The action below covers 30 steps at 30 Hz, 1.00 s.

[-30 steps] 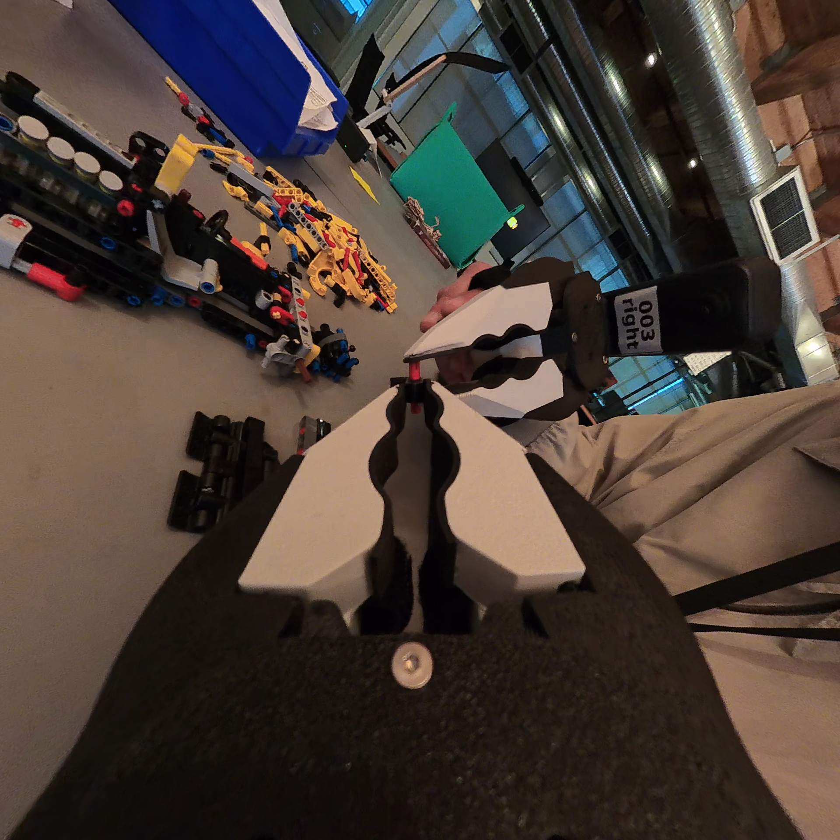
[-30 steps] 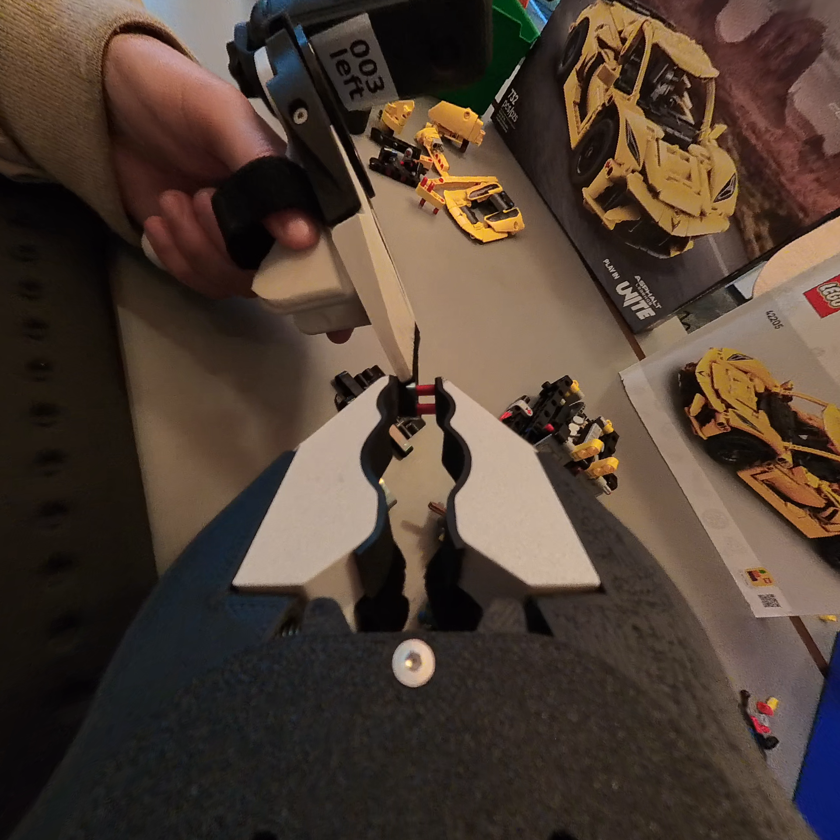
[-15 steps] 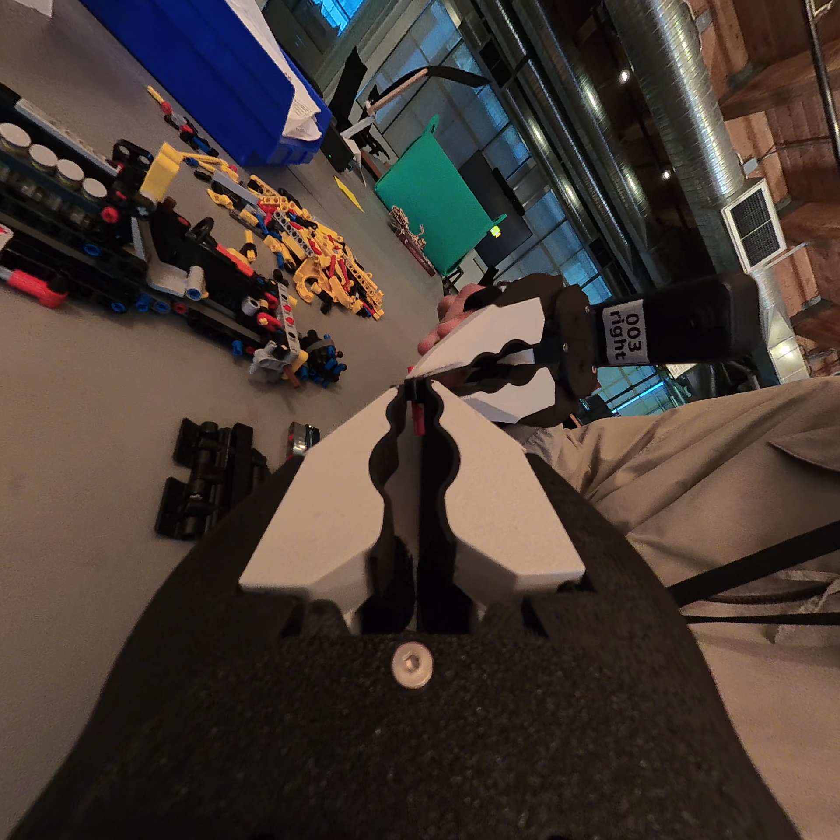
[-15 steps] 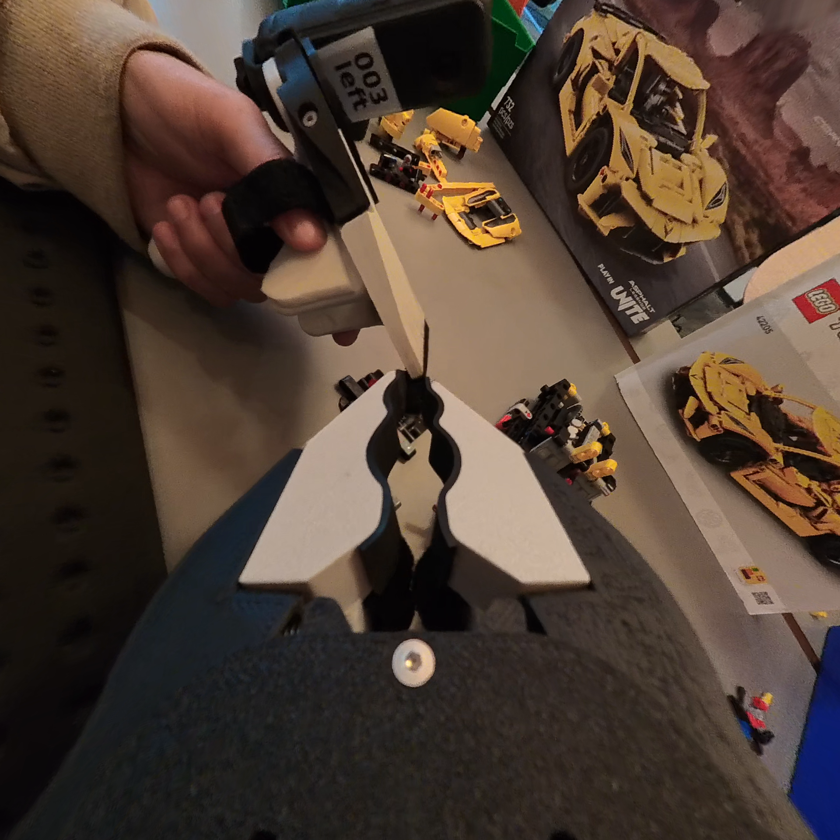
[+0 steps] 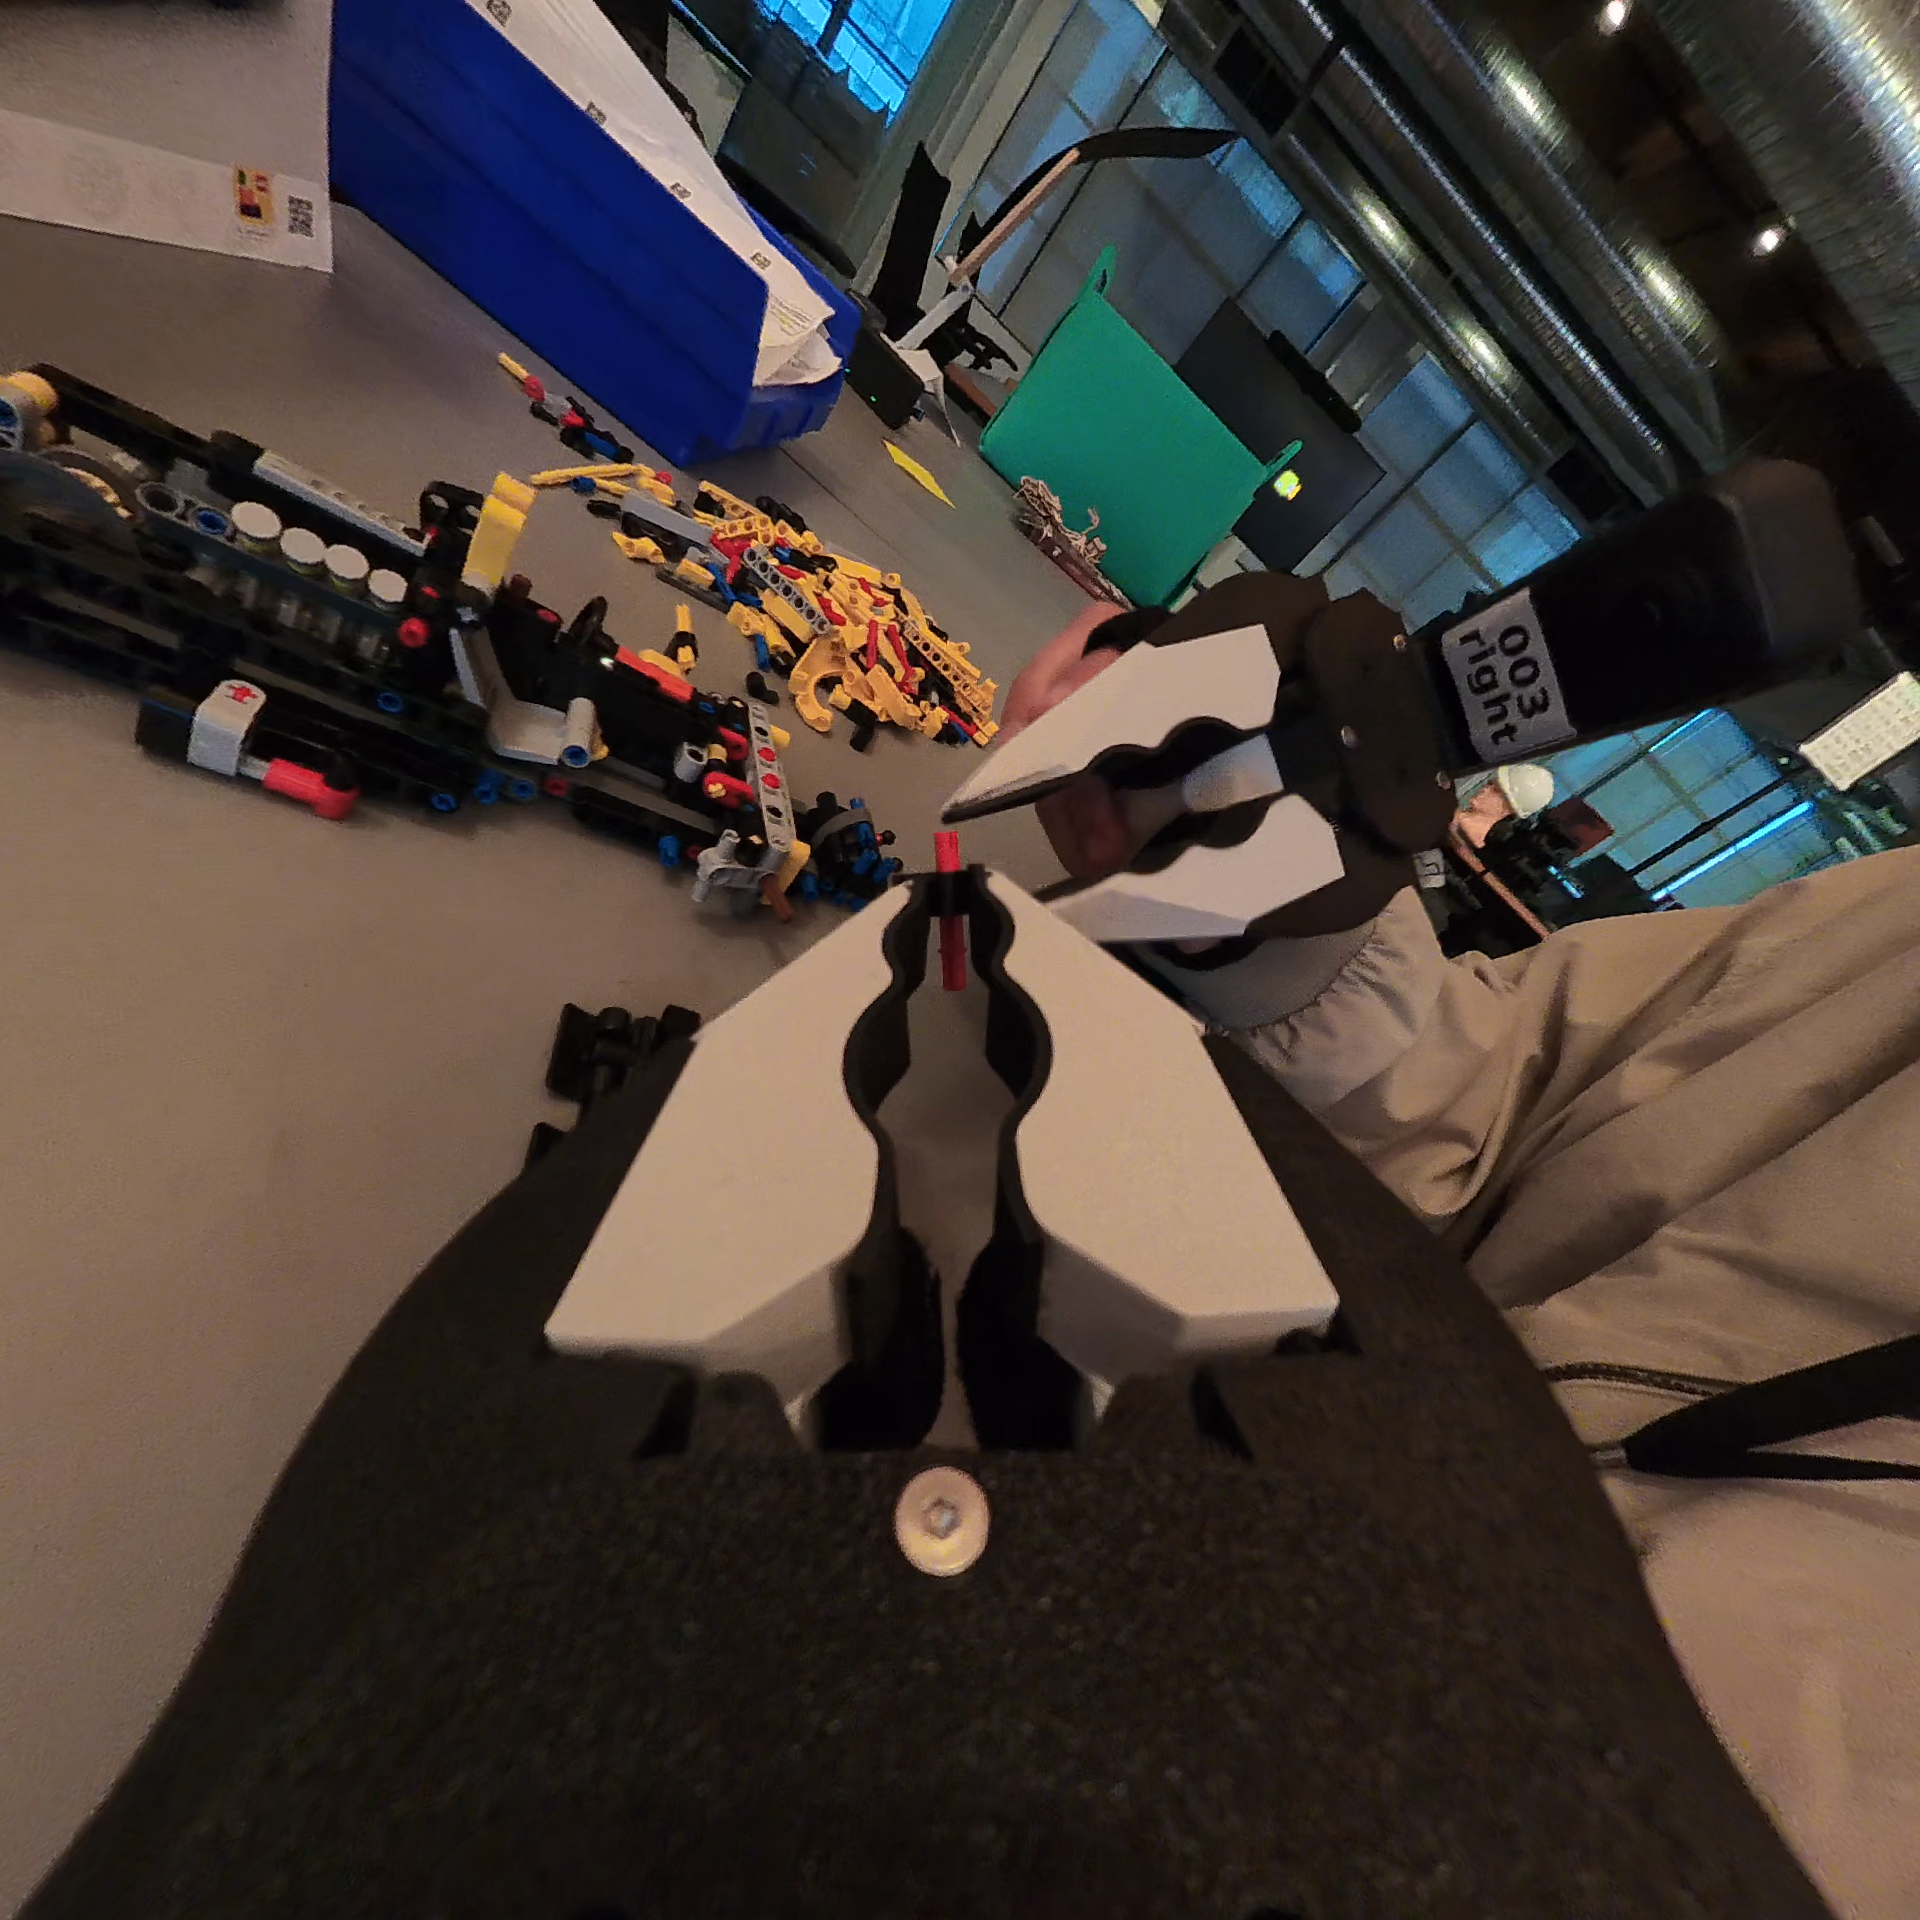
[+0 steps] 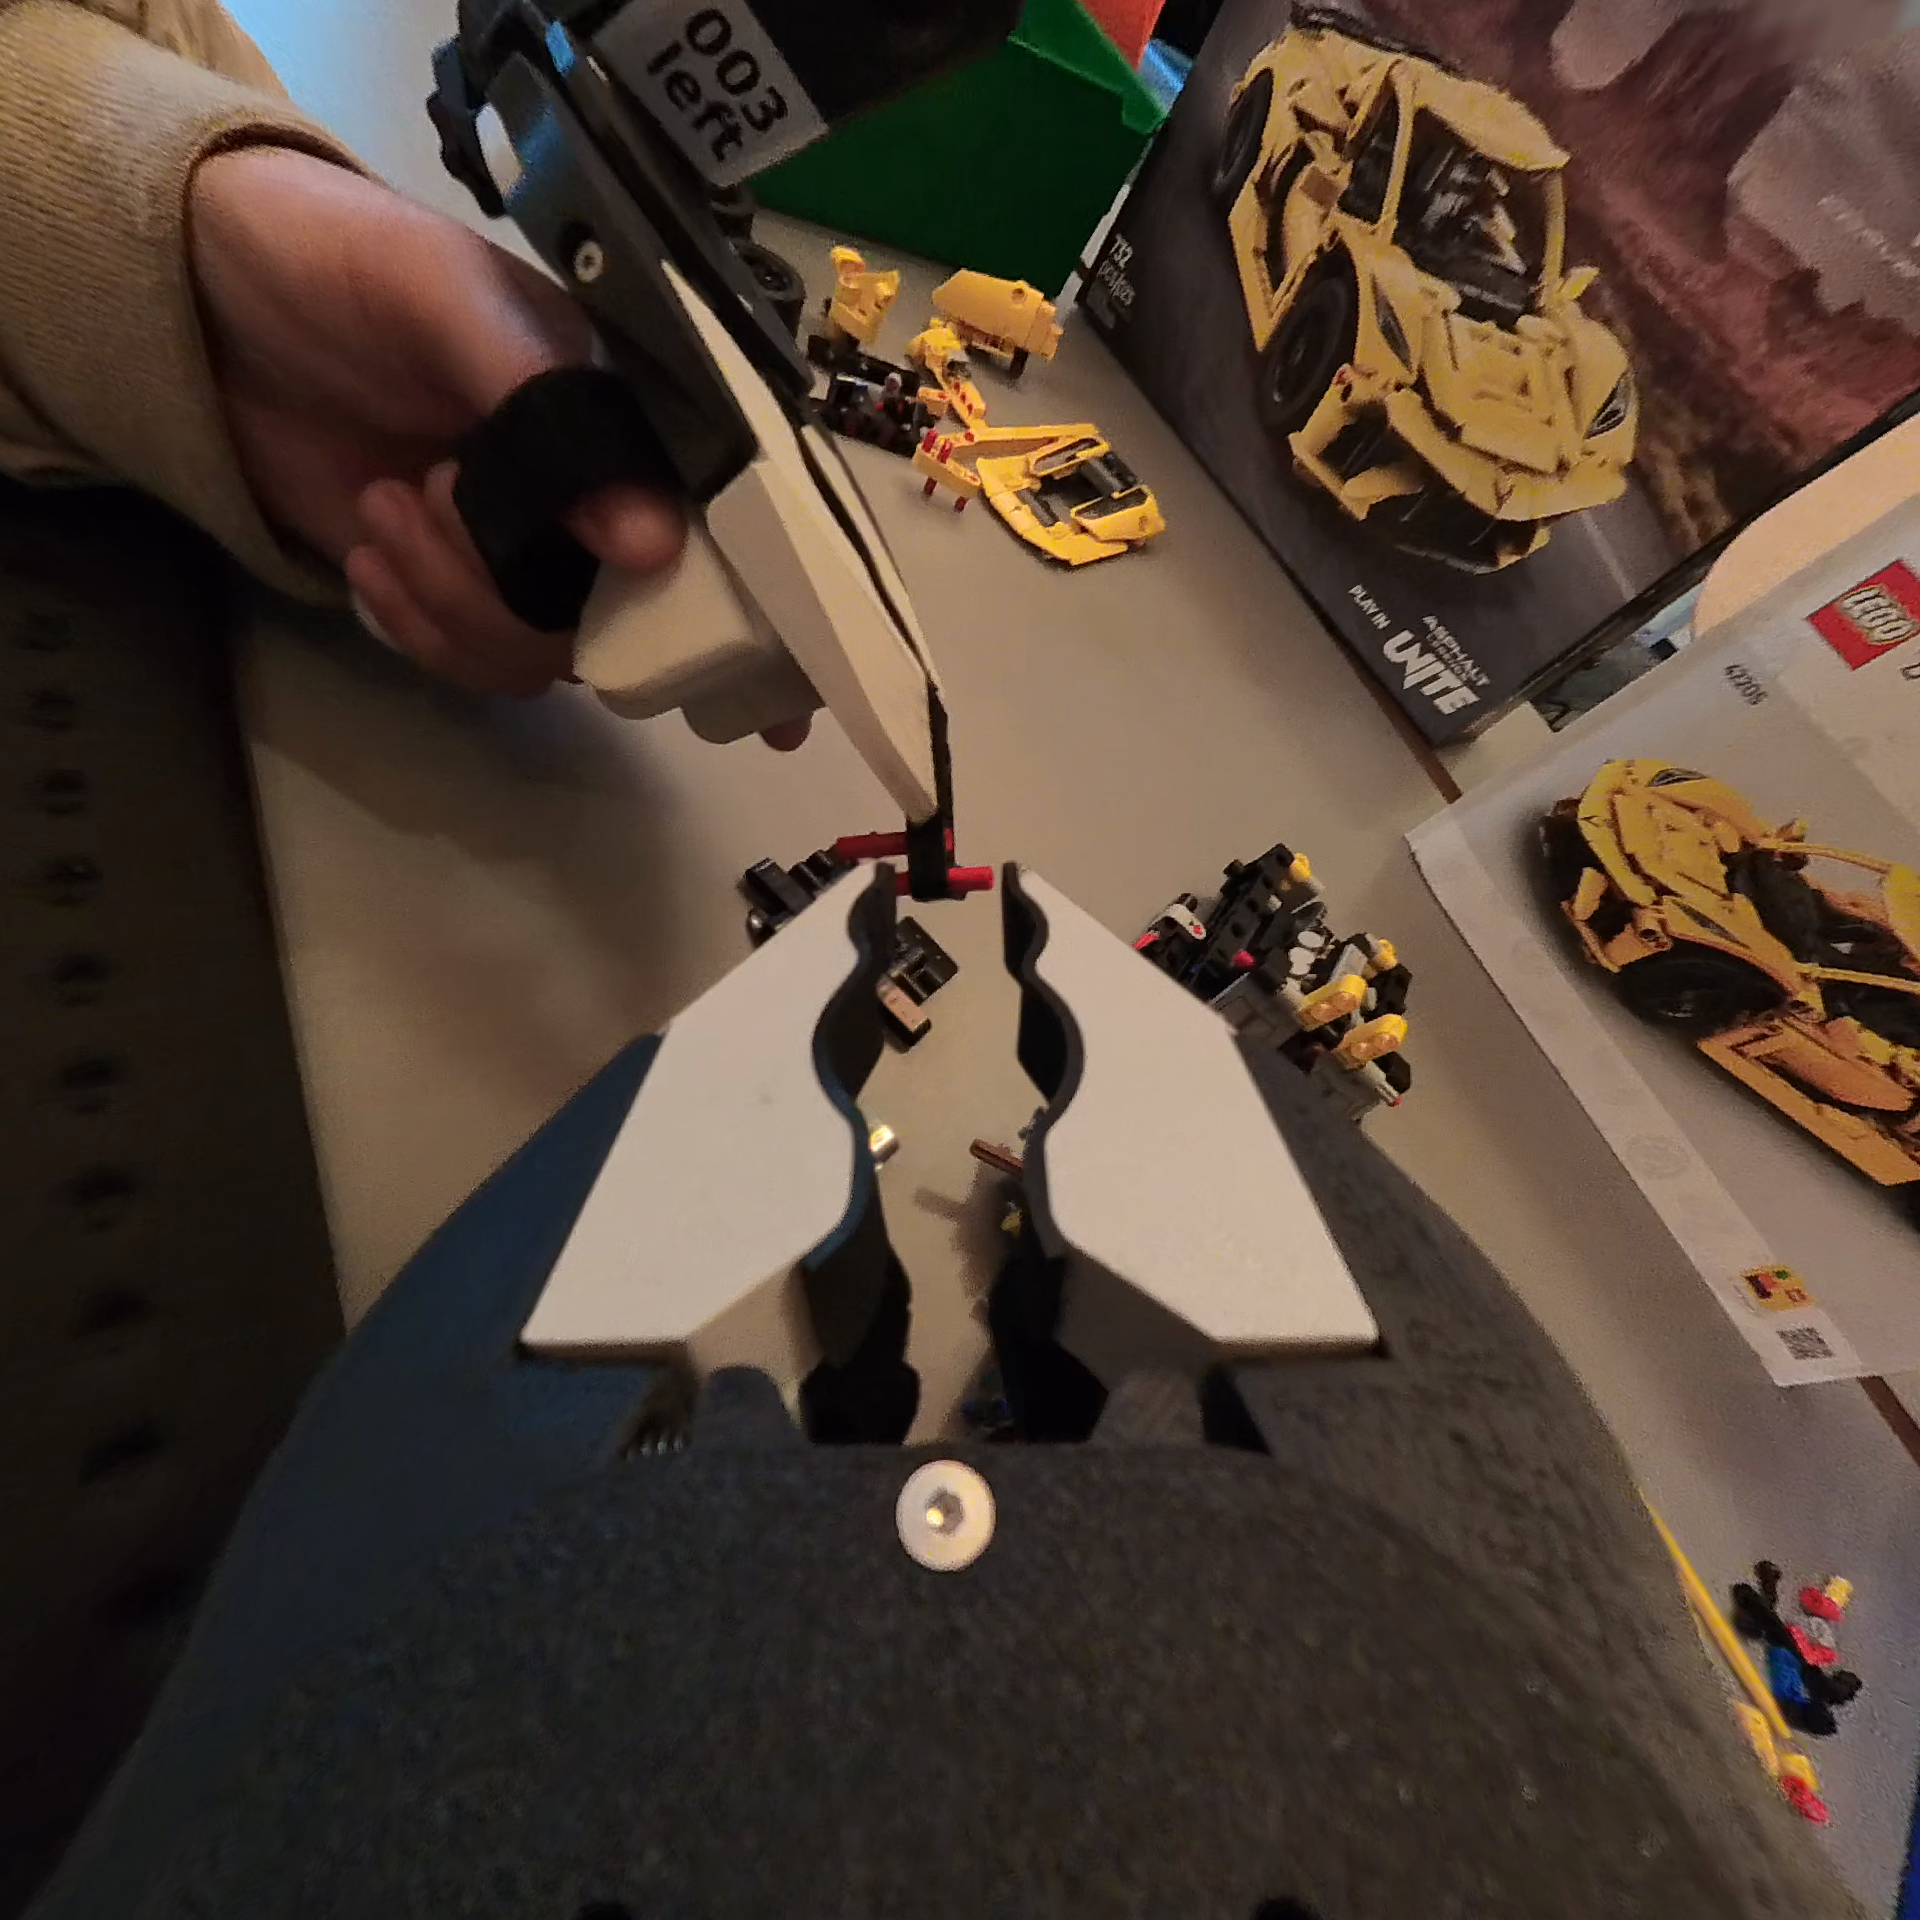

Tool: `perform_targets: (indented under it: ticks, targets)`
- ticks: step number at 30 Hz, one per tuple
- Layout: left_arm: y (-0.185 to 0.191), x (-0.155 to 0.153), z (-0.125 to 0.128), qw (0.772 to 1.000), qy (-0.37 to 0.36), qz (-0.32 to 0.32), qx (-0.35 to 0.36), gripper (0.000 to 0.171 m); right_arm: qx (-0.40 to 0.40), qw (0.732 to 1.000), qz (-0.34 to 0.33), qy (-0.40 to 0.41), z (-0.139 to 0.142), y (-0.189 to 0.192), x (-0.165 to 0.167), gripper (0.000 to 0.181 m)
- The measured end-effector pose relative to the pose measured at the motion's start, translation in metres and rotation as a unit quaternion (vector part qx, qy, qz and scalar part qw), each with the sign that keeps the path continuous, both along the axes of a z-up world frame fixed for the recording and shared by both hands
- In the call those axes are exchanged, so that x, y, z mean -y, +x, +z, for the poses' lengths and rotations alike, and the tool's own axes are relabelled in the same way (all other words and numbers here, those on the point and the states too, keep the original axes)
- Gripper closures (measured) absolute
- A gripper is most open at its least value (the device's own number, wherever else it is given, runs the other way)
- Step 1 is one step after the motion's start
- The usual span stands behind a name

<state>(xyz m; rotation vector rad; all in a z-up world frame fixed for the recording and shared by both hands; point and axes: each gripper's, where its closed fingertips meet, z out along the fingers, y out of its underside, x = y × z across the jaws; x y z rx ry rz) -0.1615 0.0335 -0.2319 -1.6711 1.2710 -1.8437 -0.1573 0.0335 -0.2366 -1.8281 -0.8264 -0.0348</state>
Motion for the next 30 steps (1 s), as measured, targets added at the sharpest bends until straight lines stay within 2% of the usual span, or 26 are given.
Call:
perform_targets:
  ticks: [12, 18, 23, 24, 26, 27, 30]
  targets:
    - [0.001, 0.004, -0.004, 0.999, -0.031, -0.009, -0.01, 0.165, -0.001, 1.0, -0.001, -0.03, -0.007, -0.003, -0.001, 0.167]
    - [0.0, 0.002, -0.002, 0.998, -0.059, -0.011, -0.004, 0.165, 0.012, 1.0, -0.007, -0.016, -0.007, -0.006, 0.0, 0.175]
    - [0.0, -0.005, 0.003, 0.998, -0.056, 0.002, 0.009, 0.165, -0.053, 0.999, -0.011, -0.008, -0.002, -0.007, -0.007, 0.174]
    - [0.0, -0.005, 0.006, 0.998, -0.065, -0.001, 0.018, 0.165, -0.091, 0.996, -0.006, -0.008, 0.001, -0.007, -0.007, 0.173]
    - [-0.002, -0.011, 0.018, 0.996, -0.074, 0.014, 0.053, 0.165, -0.222, 0.975, -0.001, -0.018, 0.015, -0.003, -0.006, 0.167]
    - [-0.005, -0.014, 0.028, 0.994, -0.075, 0.022, 0.082, 0.165, -0.298, 0.954, 0.002, -0.033, 0.022, 0.001, -0.006, 0.16]
    - [-0.009, -0.021, 0.048, 0.985, -0.085, 0.046, 0.142, 0.165, -0.505, 0.854, 0.051, -0.117, 0.034, -0.002, -0.004, 0.155]
